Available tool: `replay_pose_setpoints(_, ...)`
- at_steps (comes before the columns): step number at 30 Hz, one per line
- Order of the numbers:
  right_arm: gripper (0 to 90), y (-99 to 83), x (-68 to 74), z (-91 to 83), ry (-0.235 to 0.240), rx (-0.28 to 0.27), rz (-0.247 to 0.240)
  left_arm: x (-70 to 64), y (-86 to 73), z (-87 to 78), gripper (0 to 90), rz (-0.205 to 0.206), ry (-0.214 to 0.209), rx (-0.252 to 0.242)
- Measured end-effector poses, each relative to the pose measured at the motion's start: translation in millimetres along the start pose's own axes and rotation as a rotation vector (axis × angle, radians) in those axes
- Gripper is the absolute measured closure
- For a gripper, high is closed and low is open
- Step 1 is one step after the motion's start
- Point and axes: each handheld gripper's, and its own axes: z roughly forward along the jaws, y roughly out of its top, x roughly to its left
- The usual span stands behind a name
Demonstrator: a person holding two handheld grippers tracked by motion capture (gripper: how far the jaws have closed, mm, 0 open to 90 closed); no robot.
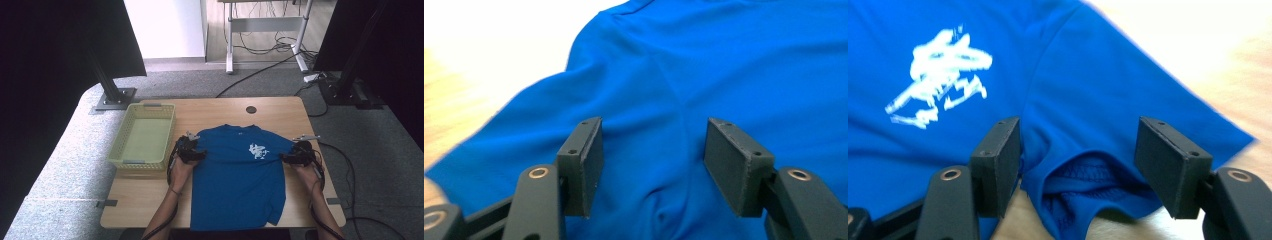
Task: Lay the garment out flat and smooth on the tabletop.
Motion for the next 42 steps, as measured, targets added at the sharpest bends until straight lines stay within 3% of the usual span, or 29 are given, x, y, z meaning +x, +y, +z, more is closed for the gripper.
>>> replay_pose_setpoints(3,35.8,-0.8,-1.4,-9.7,-0.011,-0.017,0.003,-0.1,-2.6,-4.0,40.3,-0.002,-0.016,0.002)
replay_pose_setpoints(6,35.9,-6.9,-2.3,-14.6,-0.045,0.012,-0.028,0.5,-5.8,-4.4,39.4,0.001,-0.022,0.013)
replay_pose_setpoints(9,36.4,-12.0,-4.7,-18.5,-0.109,0.019,-0.033,0.4,-5.6,-5.8,39.5,0.003,-0.009,0.013)
replay_pose_setpoints(10,36.5,-12.9,-4.1,-20.7,-0.111,0.009,-0.031,-1.0,-5.2,-7.2,39.5,0.008,-0.012,0.008)
replay_pose_setpoints(15,34.8,-12.5,16.2,-28.3,-0.036,-0.03,-0.077,-10.6,-4.7,-14.8,38.5,0.034,-0.043,-0.009)
replay_pose_setpoints(18,32.4,-15.3,30.3,-22.0,-0.021,0.017,-0.135,-17.7,-8.6,-16.5,37.4,0.057,-0.051,-0.001)
replay_pose_setpoints(21,30.8,-22.7,40.0,-17.2,-0.043,0.053,-0.186,-21.3,-14.4,-16.2,36.6,0.088,-0.041,0.018)
replay_pose_setpoints(27,31.8,-37.4,39.5,-33.2,-0.017,0.076,-0.16,-18.7,-21.4,-24.9,36.2,0.087,-0.049,0.013)
replay_pose_setpoints(29,31.6,-39.8,39.7,-39.5,-0.046,0.088,-0.171,-17.8,-22.3,-30.0,36.1,0.071,-0.074,-0.005)
replay_pose_setpoints(32,31.5,-39.3,40.6,-44.7,-0.027,0.043,-0.151,-20.4,-21.8,-31.9,35.7,0.072,-0.089,-0.006)
replay_pose_setpoints(36,30.4,-31.0,43.8,-35.9,-0.004,0.016,-0.15,-17.7,-20.1,-25.4,35.0,0.063,-0.078,-0.002)
replay_pose_setpoints(42,27.8,-16.1,35.5,-9.9,-0.002,0.023,-0.084,-9.6,-16.3,-12.1,33.6,0.022,-0.072,-0.001)
